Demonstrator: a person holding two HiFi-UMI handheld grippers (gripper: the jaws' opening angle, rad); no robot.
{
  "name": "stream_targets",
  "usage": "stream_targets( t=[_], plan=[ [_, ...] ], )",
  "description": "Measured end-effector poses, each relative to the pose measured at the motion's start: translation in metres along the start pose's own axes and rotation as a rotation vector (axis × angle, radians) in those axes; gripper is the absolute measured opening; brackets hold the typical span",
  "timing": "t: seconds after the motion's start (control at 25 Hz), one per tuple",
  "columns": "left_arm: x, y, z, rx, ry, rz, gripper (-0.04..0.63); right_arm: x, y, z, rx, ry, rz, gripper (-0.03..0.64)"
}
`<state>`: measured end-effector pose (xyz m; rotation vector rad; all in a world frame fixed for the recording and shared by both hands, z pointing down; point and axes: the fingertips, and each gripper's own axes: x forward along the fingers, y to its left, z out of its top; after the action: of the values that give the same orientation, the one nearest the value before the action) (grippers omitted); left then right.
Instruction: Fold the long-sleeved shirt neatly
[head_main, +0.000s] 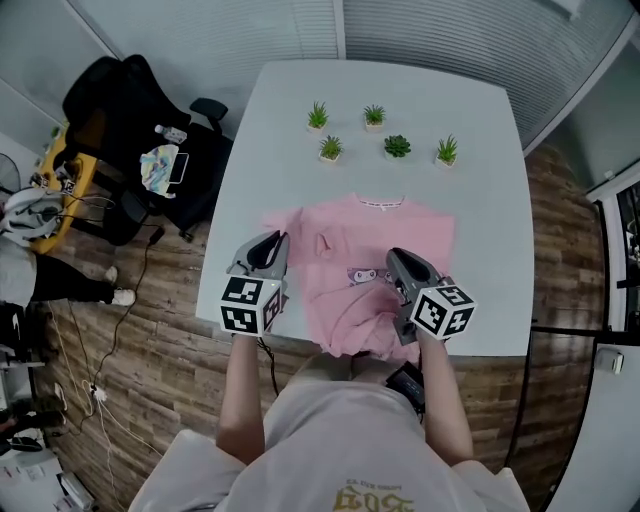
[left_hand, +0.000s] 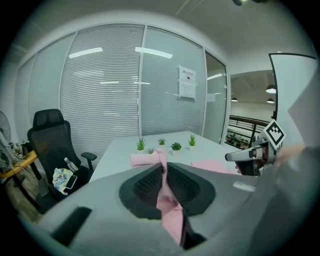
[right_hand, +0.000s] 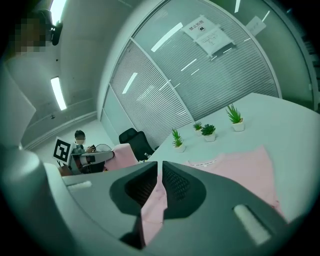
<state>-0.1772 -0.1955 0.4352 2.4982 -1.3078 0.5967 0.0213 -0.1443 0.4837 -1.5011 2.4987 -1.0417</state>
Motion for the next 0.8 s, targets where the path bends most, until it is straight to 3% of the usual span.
stream_targets(
  t=[0.8],
  plan=[
    [0.05, -0.093, 0.029, 0.049, -0.027, -0.131, 0.034, -0.051, -0.038, 0.019, 0.046, -0.085, -0.062, 0.034]
  ],
)
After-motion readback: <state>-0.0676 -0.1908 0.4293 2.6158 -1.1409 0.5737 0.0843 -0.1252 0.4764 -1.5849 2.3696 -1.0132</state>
